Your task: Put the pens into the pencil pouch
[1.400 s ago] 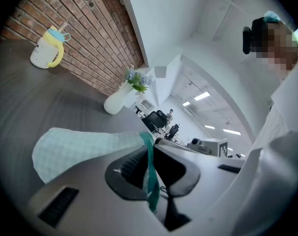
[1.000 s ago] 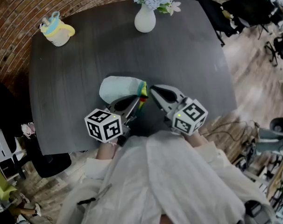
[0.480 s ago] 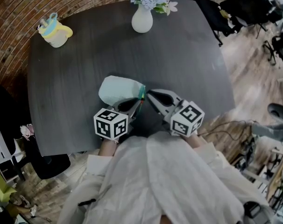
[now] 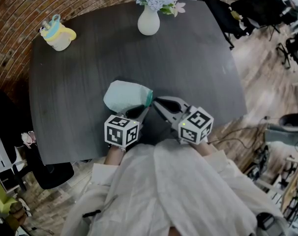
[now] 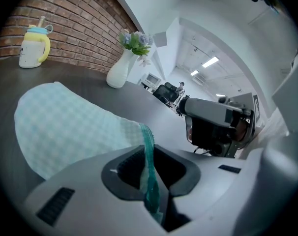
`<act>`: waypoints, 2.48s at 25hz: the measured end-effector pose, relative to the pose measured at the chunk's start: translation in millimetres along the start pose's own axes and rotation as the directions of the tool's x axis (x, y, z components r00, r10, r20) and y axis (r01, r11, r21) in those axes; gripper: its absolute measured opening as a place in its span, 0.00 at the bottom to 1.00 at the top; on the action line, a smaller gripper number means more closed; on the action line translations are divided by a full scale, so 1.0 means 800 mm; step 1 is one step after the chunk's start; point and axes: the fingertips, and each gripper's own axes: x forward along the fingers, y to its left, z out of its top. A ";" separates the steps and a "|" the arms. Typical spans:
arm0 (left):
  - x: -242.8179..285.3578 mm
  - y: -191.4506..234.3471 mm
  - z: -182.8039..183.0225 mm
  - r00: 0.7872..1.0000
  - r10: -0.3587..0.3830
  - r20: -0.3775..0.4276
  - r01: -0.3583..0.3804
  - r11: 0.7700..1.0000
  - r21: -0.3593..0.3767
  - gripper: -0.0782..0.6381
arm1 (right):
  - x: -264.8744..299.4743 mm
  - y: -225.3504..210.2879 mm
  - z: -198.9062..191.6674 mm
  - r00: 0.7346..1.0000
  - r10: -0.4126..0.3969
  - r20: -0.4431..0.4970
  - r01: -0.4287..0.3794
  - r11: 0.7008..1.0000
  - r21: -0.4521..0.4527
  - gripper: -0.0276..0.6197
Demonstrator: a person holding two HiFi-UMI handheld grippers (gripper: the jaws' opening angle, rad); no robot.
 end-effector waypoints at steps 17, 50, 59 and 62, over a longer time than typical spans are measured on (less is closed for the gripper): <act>-0.063 -0.029 0.074 0.983 -0.015 0.184 -0.027 0.975 0.220 0.15 | 0.010 0.014 0.021 0.997 -0.021 -0.079 0.016 0.998 -0.065 0.07; -0.087 -0.032 0.052 0.983 0.020 0.184 -0.042 0.992 0.116 0.12 | 0.009 0.053 0.013 0.993 0.044 -0.109 -0.057 0.992 -0.111 0.05; -0.086 -0.034 0.054 0.981 0.001 0.192 -0.023 0.993 0.113 0.12 | 0.010 0.049 0.010 0.992 0.037 -0.117 -0.047 0.995 -0.083 0.05; -0.086 -0.034 0.053 0.981 -0.001 0.193 -0.021 0.993 0.113 0.12 | 0.010 0.049 0.006 0.991 0.038 -0.126 -0.049 0.996 -0.079 0.05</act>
